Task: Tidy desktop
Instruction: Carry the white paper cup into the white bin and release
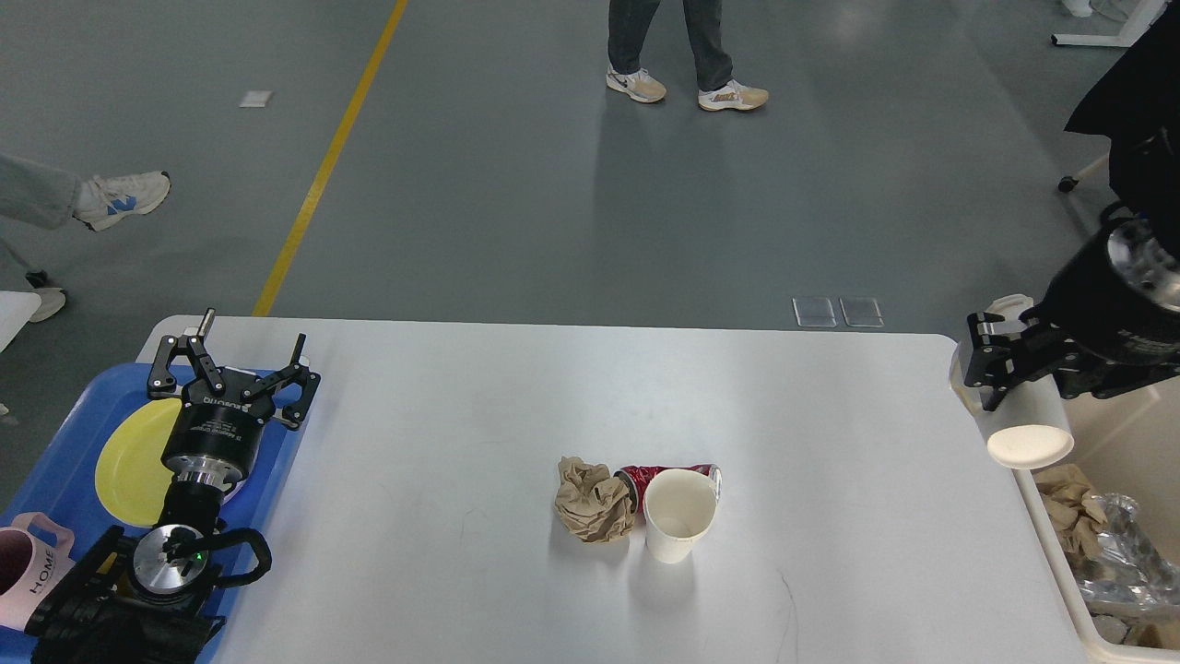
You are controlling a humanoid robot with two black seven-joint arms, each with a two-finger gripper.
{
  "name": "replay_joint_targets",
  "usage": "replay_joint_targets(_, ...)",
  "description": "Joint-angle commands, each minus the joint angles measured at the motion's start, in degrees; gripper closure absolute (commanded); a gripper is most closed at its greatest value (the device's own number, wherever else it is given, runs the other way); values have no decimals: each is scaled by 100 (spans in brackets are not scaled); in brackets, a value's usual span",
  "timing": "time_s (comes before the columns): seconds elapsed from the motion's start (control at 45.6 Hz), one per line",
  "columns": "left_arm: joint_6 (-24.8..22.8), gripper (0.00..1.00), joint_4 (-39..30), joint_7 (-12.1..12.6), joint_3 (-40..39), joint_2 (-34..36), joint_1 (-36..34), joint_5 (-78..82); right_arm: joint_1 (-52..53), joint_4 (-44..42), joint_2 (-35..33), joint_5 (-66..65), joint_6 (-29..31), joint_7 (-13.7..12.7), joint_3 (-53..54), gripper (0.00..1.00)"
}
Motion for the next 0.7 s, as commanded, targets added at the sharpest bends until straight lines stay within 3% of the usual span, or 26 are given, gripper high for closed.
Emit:
replay_joint_targets(0.0,0,4,0,-8,0,0,0,0,56,70,-9,-89,7,102,-165,100)
replay_joint_targets(0.197,0,4,0,-8,0,0,0,0,56,-35,-88,-10,-212,93,-455,100)
replay_joint_targets(0.307,0,4,0,-8,0,0,0,0,-6,-220,-351,104,-686,75,-929,100)
replay_joint_targets(0.395,8,4,0,-8,-9,0,8,0,-391,-456,-939,87,-1187,31,-1220,100)
replay_joint_targets(0.504,0,4,8,-8,0,0,8,0,-1287,-1413,-1888,-115,-1337,-48,-1185,100)
replay_joint_targets(0.68,0,4,8,-8,-9,9,8,0,-3378,-3382,-2601,-124,-1346,-57,-316,100)
